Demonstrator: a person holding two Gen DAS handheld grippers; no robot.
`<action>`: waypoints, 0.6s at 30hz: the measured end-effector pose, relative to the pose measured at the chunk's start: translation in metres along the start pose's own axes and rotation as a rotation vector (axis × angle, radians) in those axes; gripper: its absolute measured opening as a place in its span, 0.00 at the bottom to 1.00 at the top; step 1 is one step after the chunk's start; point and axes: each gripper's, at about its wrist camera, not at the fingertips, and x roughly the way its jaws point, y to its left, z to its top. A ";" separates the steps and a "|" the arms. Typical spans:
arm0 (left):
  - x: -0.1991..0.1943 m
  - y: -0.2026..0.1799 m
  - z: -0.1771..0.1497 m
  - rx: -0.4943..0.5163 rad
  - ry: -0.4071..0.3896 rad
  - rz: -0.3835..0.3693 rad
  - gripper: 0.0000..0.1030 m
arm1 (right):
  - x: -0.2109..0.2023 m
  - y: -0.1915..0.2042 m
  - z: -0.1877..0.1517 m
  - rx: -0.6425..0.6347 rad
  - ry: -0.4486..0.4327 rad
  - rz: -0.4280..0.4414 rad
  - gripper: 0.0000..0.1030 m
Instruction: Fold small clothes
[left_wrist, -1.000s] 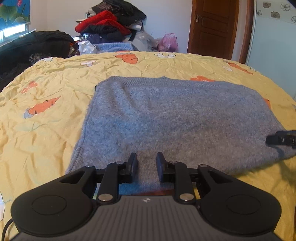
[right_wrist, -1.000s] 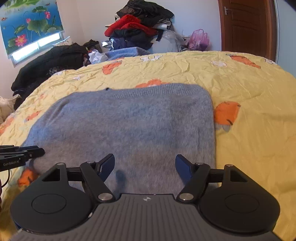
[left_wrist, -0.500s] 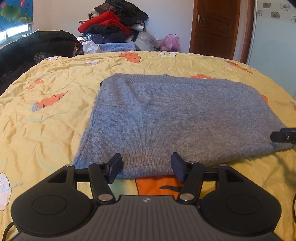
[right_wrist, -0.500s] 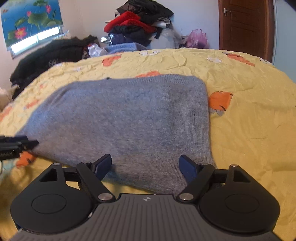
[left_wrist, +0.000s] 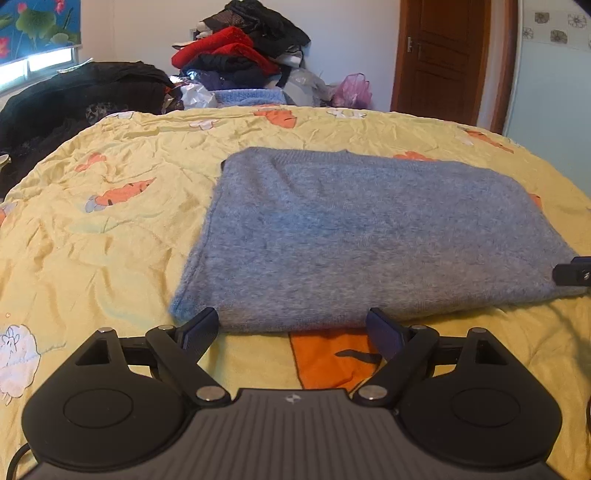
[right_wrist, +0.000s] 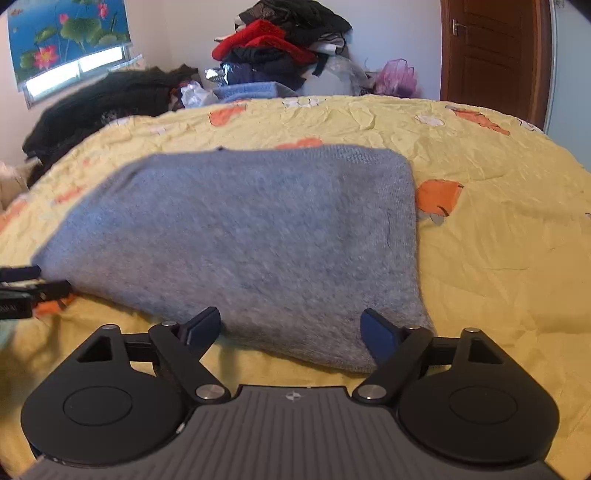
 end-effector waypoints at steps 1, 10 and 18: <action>0.005 0.003 -0.001 -0.011 0.018 0.002 0.85 | -0.001 0.001 0.000 -0.002 -0.012 -0.003 0.83; 0.001 0.021 -0.001 -0.127 0.017 0.008 0.91 | 0.006 0.003 0.002 0.011 0.041 0.008 0.87; 0.001 0.074 0.000 -0.654 -0.007 -0.158 0.91 | 0.004 0.021 0.025 -0.011 0.003 0.074 0.87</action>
